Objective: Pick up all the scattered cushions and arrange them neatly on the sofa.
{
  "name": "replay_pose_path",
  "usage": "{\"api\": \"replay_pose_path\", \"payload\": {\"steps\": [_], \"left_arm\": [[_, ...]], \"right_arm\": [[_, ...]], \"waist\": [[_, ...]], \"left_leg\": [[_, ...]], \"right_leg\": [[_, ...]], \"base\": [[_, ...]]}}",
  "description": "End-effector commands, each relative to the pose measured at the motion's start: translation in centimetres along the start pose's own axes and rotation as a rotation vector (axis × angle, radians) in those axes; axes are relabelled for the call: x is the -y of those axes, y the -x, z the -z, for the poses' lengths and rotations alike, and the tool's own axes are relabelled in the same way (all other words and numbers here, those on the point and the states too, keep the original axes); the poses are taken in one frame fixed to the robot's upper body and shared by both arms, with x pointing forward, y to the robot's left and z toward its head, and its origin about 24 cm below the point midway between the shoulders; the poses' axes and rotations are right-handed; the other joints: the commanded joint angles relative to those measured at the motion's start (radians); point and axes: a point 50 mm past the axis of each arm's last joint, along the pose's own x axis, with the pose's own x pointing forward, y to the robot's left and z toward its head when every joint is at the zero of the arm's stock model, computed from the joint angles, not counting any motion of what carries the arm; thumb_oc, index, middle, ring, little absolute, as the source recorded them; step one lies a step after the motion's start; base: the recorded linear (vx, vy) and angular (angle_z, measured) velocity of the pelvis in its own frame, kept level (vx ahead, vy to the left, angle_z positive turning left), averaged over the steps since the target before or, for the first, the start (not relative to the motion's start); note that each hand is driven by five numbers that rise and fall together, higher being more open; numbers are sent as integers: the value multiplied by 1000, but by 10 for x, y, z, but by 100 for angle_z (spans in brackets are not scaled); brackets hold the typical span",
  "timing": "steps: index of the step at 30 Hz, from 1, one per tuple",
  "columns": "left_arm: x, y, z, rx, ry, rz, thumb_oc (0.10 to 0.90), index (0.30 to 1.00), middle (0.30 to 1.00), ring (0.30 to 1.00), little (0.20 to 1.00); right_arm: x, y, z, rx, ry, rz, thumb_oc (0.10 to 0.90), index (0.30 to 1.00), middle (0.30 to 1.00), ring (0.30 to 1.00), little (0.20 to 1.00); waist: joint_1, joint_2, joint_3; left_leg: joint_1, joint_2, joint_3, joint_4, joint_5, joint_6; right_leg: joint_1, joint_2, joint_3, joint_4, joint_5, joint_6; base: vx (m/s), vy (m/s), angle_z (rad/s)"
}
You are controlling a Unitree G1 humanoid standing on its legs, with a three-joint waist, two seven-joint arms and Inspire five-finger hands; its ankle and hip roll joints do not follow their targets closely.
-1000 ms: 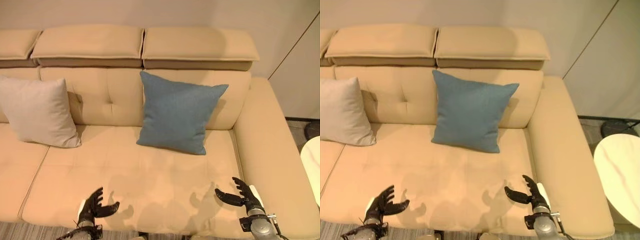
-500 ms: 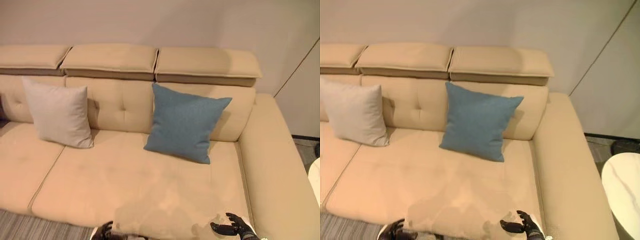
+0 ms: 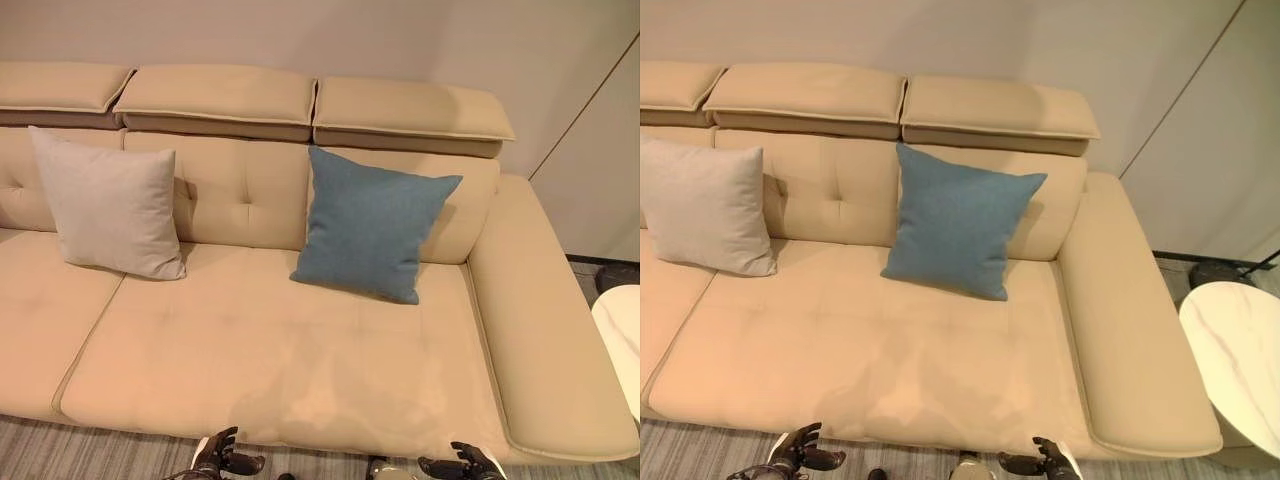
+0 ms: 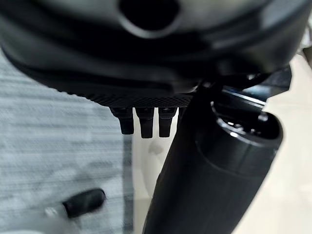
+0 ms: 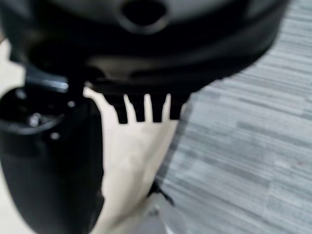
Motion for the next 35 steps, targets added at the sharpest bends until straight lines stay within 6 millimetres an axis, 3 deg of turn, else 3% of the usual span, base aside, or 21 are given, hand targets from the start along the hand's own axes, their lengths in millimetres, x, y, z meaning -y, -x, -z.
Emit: {"api": "replay_pose_path", "payload": {"steps": [1, 2, 5, 6, 7, 11, 21, 35], "left_arm": [[-15, -3, -14, 49, -28, -57, 800, 900, 900, 900, 900], [-17, -2, -8, 27, -27, -61, 800, 900, 900, 900, 900], [-18, -2, -7, 21, -25, -61, 800, 900, 900, 900, 900], [-15, 0, 0, 2, -9, -56, 800, 900, 900, 900, 900], [-14, 0, 2, -6, 11, -58, 800, 900, 900, 900, 900], [-10, 0, 5, -22, -7, -39, 800, 900, 900, 900, 900], [-3, 1, 8, -41, -40, -10, 800, 900, 900, 900, 900], [-1, 3, 15, -67, -39, -5, 800, 900, 900, 900, 900]], "right_arm": [[23, -6, -24, 76, 31, 69, 800, 900, 900, 900, 900], [20, -5, -19, 61, 22, 60, 800, 900, 900, 900, 900], [19, -5, -16, 51, 14, 58, 800, 900, 900, 900, 900], [16, -4, -11, 30, -5, 53, 800, 900, 900, 900, 900], [17, -4, -12, 29, 2, 55, 800, 900, 900, 900, 900], [18, -4, -10, 19, -8, 59, 800, 900, 900, 900, 900], [10, -1, 8, -47, 10, 34, 800, 900, 900, 900, 900], [7, 0, 11, -59, -5, 30, 800, 900, 900, 900, 900]], "waist": [[35, 46, 24], [43, 55, 13], [49, 56, 1], [71, 36, -35], [72, 35, -47], [65, 30, -63], [56, 28, -76], [51, 28, -85]], "left_leg": [[15, 32, -141, -47, -23, -30], [8, 40, -140, -59, -7, -24], [-2, 43, -136, -63, 1, -27], [-7, 33, -122, -75, 5, -36], [-3, 40, -117, -82, 11, -42], [17, 51, -108, -98, 15, -53], [60, 69, -110, -114, 19, -67], [92, 78, -101, -115, 8, -71]], "right_leg": [[31, 140, 58, 167, -274, 3], [61, 162, 74, 244, -327, -17], [74, 169, 80, 246, -339, -16], [171, 163, 58, 112, -352, -20], [184, 179, 84, 57, -337, -19], [231, 191, 84, -30, -319, -21], [287, 202, 73, -70, -319, -31], [315, 207, 75, -74, -329, -37]], "base": [[-210, 31, 15], [-85, 1, 15], [-60, -44, 5], [-19, -174, -35], [-19, -174, -36], [14, -97, -7], [12, -30, 0], [0, 0, 0]]}}
